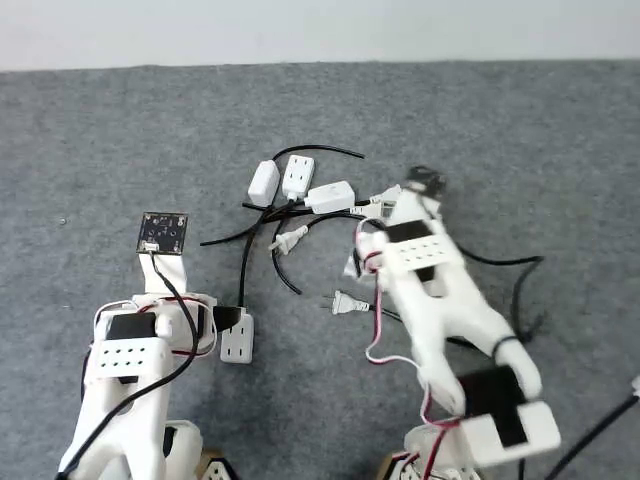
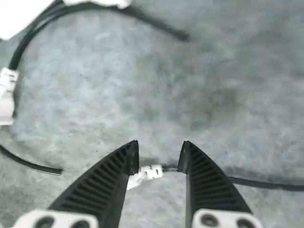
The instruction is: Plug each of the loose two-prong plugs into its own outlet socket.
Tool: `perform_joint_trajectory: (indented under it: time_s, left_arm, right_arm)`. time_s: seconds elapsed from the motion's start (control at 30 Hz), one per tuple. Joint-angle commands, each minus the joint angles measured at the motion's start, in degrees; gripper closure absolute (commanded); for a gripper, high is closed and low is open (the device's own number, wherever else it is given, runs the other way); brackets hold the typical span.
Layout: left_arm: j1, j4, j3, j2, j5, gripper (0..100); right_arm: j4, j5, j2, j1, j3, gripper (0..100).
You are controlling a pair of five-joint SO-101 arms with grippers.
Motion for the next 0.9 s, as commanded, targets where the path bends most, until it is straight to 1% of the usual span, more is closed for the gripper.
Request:
perform_joint_trajectory:
  time_s: [0.0,0.1,0.2,0.3,0.37,0.43,0.53,0.6,0.77,0.87]
  left_arm:
    - [0.09,-1.14,-0.75,-0.09,-0.70,66]
    - [0.09,-1.14,-0.75,0.00,-0.70,66]
    - [0.09,-1.14,-0.75,0.00,-0.70,66]
    - [0.09,-1.14,-0.75,0.00,-0.79,66]
    - [0.09,-1.14,-0.75,0.00,-0.79,66]
    - [0.09,-1.14,-0.75,0.00,-0.79,66]
    - [0.09,-1.05,-0.75,0.00,-0.79,66]
    - [0.09,-1.05,-0.66,0.00,-0.79,66]
    - [0.09,-1.05,-0.66,0.00,-0.79,66]
    - [0.09,-1.05,-0.66,0.00,-0.79,66]
  right_arm:
    - [2.68,-0.70,3.03,-0.84,-5.27,84.6]
    - [6.81,-0.70,4.18,-1.01,-8.09,84.7]
    - [8.75,-0.35,1.80,-0.57,-8.44,84.8]
    - [9.45,4.48,-2.86,-1.01,-6.86,84.8]
    - [9.01,10.29,-5.58,-2.15,-5.10,84.8]
    - [8.75,19.25,-7.25,-3.12,-3.60,84.8]
    - [8.75,32.09,-7.08,-3.03,-2.73,84.8]
    - [8.75,38.68,-5.67,-1.80,-2.64,84.8]
    - [9.19,48.79,-0.57,-1.10,-2.81,84.8]
    - [11.91,49.76,-0.57,-0.92,-2.90,84.8]
